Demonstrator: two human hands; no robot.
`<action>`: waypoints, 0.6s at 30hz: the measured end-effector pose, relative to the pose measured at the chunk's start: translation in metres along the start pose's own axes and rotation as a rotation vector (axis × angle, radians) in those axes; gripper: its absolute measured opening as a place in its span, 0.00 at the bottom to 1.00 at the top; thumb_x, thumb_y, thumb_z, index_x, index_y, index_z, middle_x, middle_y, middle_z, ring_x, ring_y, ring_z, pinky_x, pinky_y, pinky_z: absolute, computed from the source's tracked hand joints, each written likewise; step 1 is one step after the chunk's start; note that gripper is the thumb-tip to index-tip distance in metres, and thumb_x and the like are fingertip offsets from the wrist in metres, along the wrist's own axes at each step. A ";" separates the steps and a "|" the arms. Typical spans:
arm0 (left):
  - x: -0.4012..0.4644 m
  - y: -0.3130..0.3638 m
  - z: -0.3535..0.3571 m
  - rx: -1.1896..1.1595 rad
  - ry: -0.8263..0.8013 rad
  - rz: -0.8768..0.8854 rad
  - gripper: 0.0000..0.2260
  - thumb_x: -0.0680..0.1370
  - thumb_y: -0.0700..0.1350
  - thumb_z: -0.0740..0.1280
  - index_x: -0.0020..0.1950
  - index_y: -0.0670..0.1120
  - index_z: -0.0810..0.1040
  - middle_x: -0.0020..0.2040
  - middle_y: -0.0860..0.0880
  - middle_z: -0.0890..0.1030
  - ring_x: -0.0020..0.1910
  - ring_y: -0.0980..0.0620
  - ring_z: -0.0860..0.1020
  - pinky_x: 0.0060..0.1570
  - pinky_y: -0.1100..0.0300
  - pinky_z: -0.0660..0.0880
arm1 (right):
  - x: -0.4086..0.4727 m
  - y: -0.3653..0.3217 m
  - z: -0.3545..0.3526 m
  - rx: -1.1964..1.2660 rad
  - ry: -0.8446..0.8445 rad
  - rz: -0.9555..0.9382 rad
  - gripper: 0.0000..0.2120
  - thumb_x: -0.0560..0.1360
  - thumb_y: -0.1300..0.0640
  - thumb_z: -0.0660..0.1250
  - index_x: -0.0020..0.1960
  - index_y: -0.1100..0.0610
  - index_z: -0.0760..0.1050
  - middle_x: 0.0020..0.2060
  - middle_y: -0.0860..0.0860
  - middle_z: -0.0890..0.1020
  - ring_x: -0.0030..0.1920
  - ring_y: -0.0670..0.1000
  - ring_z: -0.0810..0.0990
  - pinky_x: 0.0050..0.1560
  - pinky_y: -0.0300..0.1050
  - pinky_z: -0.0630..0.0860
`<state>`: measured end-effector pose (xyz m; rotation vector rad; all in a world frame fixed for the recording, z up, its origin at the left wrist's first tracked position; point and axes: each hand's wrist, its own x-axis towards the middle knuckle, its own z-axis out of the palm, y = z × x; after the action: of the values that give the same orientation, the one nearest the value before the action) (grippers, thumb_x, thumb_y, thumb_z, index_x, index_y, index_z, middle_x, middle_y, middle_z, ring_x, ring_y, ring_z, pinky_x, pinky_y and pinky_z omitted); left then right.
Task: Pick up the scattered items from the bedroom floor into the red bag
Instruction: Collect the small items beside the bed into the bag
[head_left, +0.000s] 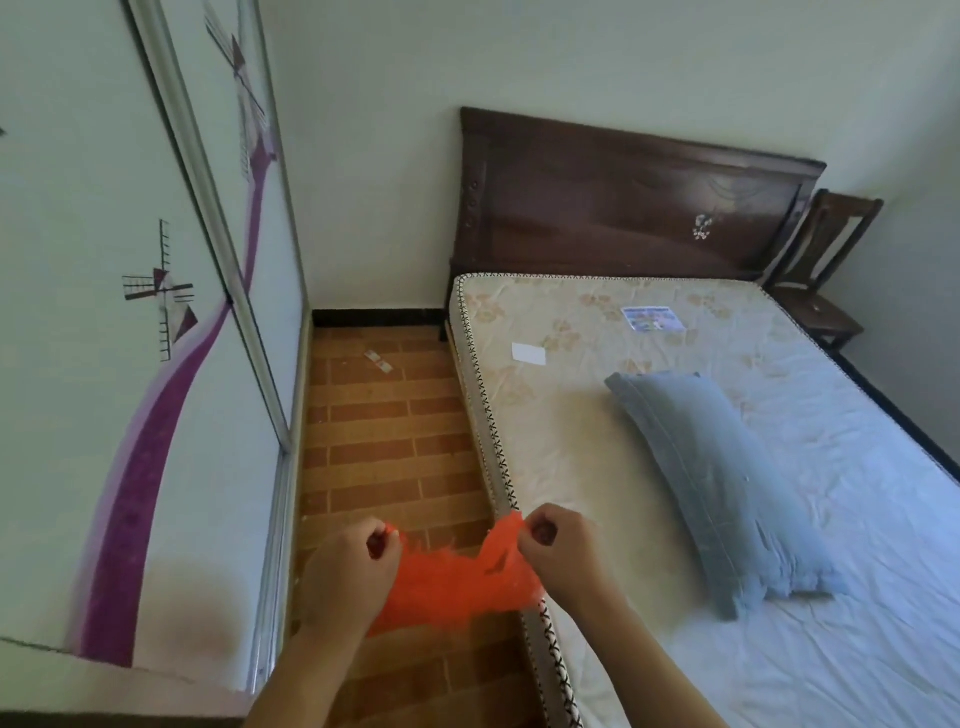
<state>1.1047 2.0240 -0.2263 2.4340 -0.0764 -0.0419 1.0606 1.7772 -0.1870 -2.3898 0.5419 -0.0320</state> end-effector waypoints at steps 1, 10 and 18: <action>0.005 -0.003 0.000 -0.002 -0.002 -0.019 0.12 0.81 0.50 0.69 0.36 0.55 0.76 0.29 0.56 0.77 0.27 0.60 0.76 0.28 0.69 0.71 | 0.006 -0.003 0.002 -0.012 -0.005 -0.011 0.12 0.72 0.58 0.71 0.34 0.44 0.78 0.29 0.38 0.80 0.39 0.35 0.79 0.34 0.31 0.72; 0.044 -0.023 0.026 -0.003 0.017 -0.200 0.09 0.81 0.49 0.69 0.40 0.55 0.77 0.31 0.57 0.77 0.28 0.62 0.77 0.29 0.71 0.69 | 0.085 0.006 0.037 0.008 -0.128 -0.035 0.07 0.73 0.54 0.73 0.37 0.47 0.80 0.30 0.45 0.81 0.32 0.42 0.79 0.31 0.34 0.71; 0.083 -0.037 0.086 0.066 0.021 -0.374 0.07 0.80 0.51 0.70 0.42 0.56 0.78 0.32 0.58 0.78 0.29 0.63 0.77 0.31 0.67 0.77 | 0.175 0.046 0.070 -0.020 -0.345 -0.033 0.02 0.72 0.53 0.71 0.40 0.47 0.81 0.34 0.45 0.83 0.37 0.44 0.82 0.40 0.47 0.81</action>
<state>1.1848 1.9906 -0.3163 2.4816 0.3925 -0.1829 1.2148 1.7199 -0.2906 -2.3526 0.3394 0.3661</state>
